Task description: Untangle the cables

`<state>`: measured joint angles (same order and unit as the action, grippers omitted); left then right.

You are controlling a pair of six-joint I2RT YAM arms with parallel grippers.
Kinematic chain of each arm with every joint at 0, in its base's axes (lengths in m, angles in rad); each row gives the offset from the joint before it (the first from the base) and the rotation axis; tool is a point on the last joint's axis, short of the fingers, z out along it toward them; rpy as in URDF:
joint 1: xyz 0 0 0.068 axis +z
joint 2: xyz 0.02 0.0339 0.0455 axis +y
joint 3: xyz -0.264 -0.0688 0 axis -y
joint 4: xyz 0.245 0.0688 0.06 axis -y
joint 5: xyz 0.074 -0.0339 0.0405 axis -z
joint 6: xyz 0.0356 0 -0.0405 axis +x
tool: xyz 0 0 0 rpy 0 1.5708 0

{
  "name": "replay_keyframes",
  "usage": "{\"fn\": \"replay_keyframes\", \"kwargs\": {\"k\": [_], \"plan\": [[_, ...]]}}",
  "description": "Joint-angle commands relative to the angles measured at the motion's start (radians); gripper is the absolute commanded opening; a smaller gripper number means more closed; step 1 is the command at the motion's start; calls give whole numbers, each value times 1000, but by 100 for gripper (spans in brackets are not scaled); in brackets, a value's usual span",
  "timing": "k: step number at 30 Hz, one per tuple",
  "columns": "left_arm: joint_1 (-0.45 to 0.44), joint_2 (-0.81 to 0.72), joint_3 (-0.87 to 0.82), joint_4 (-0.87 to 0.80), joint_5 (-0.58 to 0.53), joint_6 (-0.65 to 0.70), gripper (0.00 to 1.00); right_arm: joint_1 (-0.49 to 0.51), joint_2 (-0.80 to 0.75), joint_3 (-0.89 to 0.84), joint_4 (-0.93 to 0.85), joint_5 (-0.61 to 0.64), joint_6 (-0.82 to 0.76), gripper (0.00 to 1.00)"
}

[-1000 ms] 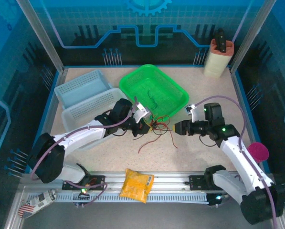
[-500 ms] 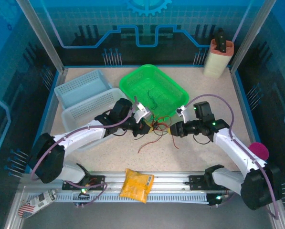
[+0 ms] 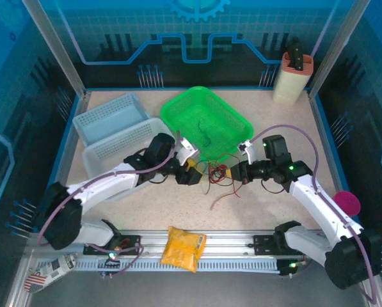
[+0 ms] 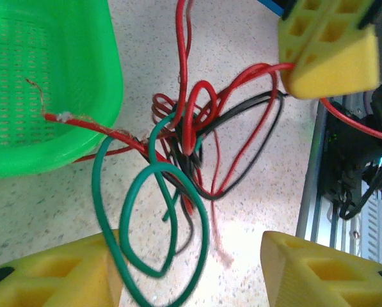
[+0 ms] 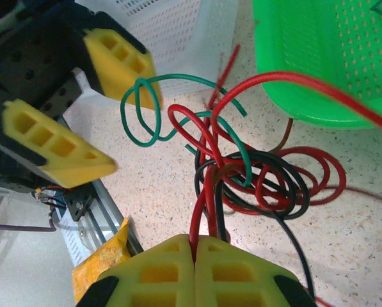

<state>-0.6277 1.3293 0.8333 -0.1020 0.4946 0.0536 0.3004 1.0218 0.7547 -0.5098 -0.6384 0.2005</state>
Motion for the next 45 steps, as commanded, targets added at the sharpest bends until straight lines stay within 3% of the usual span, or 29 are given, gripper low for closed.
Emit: {"fn": "replay_keyframes", "kwargs": {"k": [1,8,10,15,21,26,33,36,41,45], "plan": [[34,-116,-15,-101,-42,21,62,13,6,32,-30,-19,-33,0],[45,-133,64,-235,-71,43,68,13,13,44,-38,-18,-48,0],[43,-92,100,-254,-7,29,65,14,20,46,-36,-20,-48,0],[16,-19,112,-225,35,8,57,14,18,39,-32,-15,-51,0],[12,88,130,-262,58,-8,57,15,4,48,-30,-18,-50,0],[12,144,133,-280,-7,-256,59,14,16,58,-12,-30,-38,0],[-20,154,69,-93,-57,-704,53,14,11,53,-3,-28,-26,0],[-60,131,45,-32,-129,-784,56,14,11,54,-2,-22,-24,0],[-86,150,105,-171,-267,-848,58,14,-2,47,11,-22,-14,0],[-104,156,100,-156,-311,-911,58,14,-12,43,17,-27,-11,0]]}}
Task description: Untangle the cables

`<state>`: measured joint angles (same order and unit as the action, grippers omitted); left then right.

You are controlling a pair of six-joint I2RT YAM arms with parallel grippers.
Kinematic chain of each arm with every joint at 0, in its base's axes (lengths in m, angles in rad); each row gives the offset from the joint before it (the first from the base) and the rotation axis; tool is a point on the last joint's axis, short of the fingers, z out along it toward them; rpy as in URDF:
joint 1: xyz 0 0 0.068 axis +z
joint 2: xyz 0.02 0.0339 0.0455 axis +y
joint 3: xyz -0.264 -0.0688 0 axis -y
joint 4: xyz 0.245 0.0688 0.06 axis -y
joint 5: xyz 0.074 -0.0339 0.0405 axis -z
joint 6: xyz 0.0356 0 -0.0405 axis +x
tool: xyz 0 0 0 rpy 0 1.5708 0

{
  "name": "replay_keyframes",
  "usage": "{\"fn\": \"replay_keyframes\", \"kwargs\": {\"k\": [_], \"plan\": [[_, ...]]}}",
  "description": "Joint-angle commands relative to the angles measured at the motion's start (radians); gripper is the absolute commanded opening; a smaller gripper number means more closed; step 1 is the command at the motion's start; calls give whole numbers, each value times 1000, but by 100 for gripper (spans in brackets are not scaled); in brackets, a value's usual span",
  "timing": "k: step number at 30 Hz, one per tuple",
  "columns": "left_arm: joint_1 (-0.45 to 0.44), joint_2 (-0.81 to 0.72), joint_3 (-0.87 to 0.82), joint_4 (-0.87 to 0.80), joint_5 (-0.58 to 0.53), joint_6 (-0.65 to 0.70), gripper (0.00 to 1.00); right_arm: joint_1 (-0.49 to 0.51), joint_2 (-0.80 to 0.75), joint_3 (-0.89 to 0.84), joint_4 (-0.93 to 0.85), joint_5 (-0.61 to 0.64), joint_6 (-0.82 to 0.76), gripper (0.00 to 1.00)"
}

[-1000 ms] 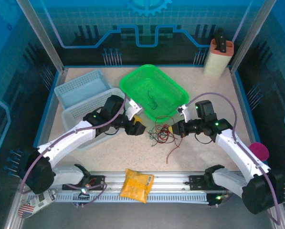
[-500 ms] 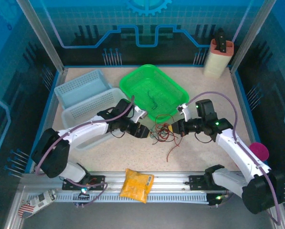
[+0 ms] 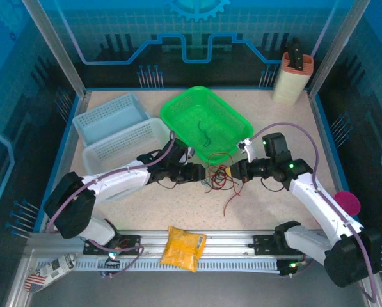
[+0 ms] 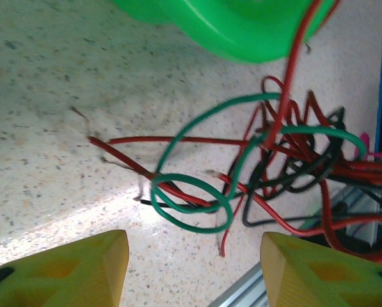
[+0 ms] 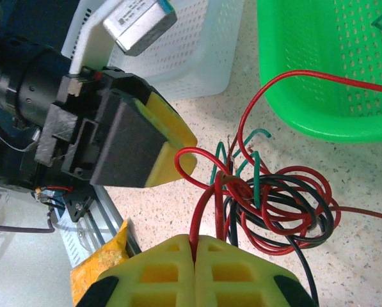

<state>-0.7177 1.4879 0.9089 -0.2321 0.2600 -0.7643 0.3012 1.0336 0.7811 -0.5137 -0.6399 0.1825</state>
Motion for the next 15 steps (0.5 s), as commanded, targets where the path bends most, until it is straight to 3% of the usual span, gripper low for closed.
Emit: {"fn": "replay_keyframes", "kwargs": {"k": [1,12,15], "plan": [[-17,1,21,-11,-77,-103,57,14,-26,15,23,-26,8,0],[-40,78,48,106,-39,-138,58,13,-33,6,27,-51,9,0],[-41,96,54,106,-38,-143,54,13,-39,0,33,-56,12,0]]}}
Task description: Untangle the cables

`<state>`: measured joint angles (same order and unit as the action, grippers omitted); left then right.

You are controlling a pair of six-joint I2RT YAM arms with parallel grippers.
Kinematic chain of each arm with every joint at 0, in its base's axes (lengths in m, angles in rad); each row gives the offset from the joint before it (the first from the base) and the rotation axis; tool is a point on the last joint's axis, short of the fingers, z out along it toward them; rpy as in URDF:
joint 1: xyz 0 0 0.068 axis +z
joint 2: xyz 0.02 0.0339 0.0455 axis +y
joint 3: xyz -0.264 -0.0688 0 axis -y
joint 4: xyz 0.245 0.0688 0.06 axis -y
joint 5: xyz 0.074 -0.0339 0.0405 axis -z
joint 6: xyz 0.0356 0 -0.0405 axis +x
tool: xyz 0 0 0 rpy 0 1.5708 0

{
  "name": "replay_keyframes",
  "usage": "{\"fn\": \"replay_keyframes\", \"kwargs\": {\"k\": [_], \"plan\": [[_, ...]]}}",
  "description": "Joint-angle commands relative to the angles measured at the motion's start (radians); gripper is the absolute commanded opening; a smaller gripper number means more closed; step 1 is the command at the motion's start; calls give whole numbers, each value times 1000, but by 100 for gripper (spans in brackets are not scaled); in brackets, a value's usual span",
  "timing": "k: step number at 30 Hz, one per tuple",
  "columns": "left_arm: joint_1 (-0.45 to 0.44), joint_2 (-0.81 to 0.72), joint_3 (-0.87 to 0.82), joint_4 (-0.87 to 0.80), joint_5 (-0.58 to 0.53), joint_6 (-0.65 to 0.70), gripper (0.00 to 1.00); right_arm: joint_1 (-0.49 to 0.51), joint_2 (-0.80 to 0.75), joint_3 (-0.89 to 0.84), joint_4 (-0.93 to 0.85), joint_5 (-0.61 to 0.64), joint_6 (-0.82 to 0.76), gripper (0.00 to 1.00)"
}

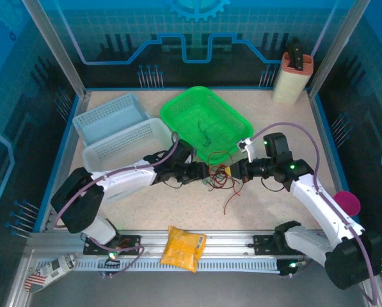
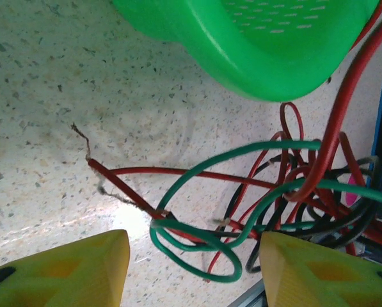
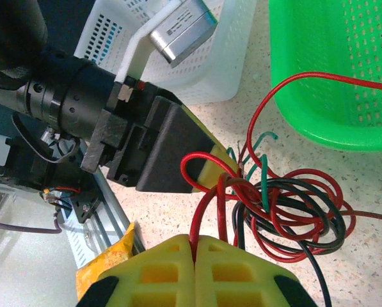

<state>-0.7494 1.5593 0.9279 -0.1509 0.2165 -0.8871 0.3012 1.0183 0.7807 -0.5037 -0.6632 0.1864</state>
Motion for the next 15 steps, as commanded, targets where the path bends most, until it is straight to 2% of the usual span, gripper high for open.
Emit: {"fn": "replay_keyframes", "kwargs": {"k": [1,4,10,15], "plan": [[-9,31,38,22,4,-18,51,13,-27,-1,24,-32,9,0],[-9,43,43,29,9,-15,41,13,-30,-4,24,-30,9,0],[-11,64,48,30,21,3,38,11,-34,-1,25,-23,6,0],[-12,73,45,47,39,10,20,12,-29,-3,23,-16,0,0]]}}
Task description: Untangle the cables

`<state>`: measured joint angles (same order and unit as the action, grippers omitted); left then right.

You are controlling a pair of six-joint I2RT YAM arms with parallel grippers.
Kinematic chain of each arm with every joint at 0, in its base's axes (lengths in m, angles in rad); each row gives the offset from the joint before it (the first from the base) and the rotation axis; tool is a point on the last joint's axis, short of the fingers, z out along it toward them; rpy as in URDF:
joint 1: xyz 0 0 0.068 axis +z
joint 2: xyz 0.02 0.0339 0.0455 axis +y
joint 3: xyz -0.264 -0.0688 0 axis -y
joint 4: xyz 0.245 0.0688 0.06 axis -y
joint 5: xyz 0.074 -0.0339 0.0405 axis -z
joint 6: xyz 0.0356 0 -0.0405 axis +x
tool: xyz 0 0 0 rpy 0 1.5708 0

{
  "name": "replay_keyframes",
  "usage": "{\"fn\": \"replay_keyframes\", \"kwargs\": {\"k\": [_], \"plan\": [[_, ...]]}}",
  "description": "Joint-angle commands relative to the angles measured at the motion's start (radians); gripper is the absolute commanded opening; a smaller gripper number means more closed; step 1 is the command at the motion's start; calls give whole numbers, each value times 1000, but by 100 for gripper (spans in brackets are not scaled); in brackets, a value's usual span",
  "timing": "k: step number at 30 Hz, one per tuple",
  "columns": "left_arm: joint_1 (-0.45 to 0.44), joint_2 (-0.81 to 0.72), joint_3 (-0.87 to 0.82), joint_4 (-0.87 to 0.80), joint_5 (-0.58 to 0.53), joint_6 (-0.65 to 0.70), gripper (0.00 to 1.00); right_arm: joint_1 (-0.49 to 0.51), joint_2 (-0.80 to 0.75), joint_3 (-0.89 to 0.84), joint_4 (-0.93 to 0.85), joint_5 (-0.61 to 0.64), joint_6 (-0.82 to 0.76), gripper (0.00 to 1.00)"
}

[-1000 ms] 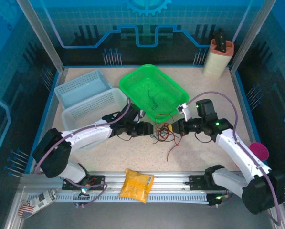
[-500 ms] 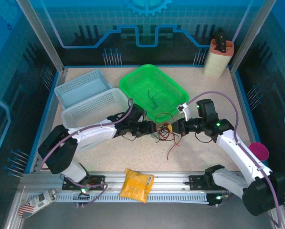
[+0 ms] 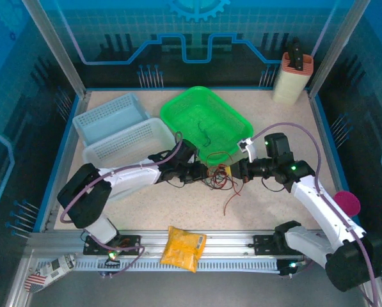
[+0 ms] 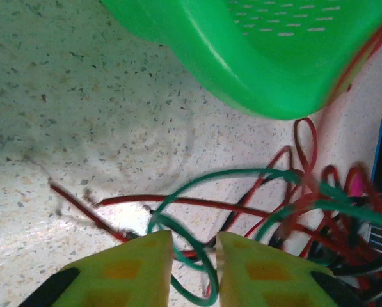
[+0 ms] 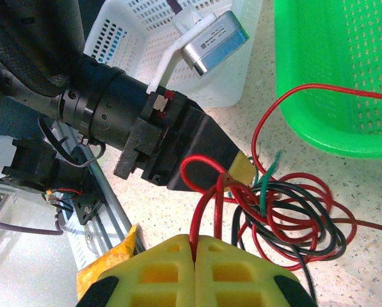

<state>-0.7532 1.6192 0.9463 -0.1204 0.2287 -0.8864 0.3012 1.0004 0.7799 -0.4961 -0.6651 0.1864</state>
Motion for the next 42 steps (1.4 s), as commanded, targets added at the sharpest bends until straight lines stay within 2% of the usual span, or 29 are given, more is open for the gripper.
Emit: {"fn": "replay_keyframes", "kwargs": {"k": [1,5,8,15,19,27,33,38,42], "plan": [[-8,10,25,17,26,11,16,10,-10,-3,12,-12,-1,0],[-8,-11,20,-1,18,31,4,2,-8,-6,9,-7,-5,0],[-8,-31,21,-23,13,51,0,-6,-11,-7,3,-1,-10,0],[-7,-95,14,-36,27,86,0,-33,4,-23,-56,58,-22,0],[-7,-122,22,8,91,107,0,-8,63,-19,-82,100,-3,0],[-2,-144,40,8,190,125,0,50,88,-21,-56,309,123,0],[50,-228,-32,166,295,71,0,57,133,-17,-111,513,210,0],[84,-283,-2,51,318,158,0,54,138,-25,-150,624,257,0],[108,-313,-8,20,343,175,0,37,138,-24,-175,676,286,0]]}}
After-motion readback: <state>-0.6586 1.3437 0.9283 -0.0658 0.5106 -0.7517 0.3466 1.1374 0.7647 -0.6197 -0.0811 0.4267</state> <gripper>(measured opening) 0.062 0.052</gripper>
